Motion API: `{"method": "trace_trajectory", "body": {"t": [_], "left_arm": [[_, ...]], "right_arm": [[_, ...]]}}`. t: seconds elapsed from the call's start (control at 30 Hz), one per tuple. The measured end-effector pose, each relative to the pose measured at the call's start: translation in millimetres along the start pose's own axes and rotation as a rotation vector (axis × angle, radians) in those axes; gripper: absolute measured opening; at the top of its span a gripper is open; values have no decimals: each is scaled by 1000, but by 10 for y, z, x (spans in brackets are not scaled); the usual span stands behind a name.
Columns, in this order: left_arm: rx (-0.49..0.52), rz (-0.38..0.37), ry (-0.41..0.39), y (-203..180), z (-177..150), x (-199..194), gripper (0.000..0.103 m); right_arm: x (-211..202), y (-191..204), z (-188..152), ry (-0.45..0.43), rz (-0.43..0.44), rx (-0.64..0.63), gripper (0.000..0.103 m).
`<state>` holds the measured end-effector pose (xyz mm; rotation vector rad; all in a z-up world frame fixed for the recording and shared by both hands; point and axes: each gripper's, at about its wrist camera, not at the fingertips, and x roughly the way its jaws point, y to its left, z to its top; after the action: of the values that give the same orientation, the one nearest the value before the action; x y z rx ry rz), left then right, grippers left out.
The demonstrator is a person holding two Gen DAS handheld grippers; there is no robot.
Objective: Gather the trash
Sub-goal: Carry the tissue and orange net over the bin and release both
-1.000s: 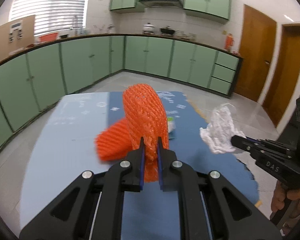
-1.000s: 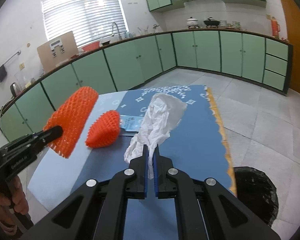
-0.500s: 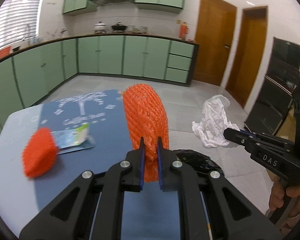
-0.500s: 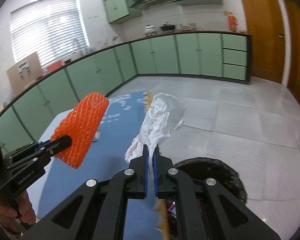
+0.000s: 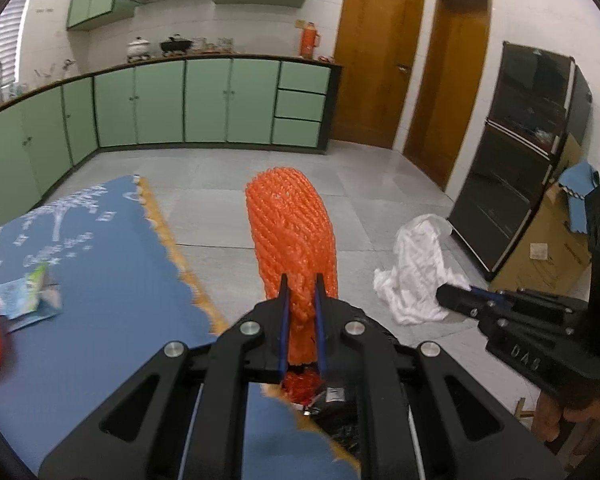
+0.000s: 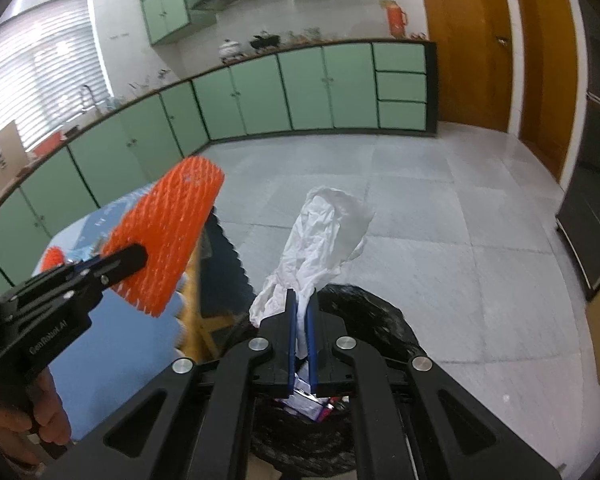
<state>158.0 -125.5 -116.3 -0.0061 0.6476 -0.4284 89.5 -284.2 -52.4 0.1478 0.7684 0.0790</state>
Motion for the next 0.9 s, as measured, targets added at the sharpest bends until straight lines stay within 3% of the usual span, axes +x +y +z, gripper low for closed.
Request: {"method": "trace_trajectory", "body": {"t": [0.47, 0.53, 0.6, 0.67, 0.9], "left_arm": [[14, -49, 165, -260, -229, 794, 14], [13, -48, 187, -247, -262, 850, 28], [6, -43, 185, -234, -261, 848, 42], [0, -41, 180, -215, -245, 823, 44], [-39, -14, 137, -29, -141, 569, 57]], "right_arm": [[433, -494, -316, 131, -78, 64, 6], [482, -511, -350, 149, -86, 65, 9], [503, -538, -365, 156, -88, 67, 14], [515, -561, -374, 159, -90, 71, 27], [391, -591, -266, 123, -107, 83, 54]]}}
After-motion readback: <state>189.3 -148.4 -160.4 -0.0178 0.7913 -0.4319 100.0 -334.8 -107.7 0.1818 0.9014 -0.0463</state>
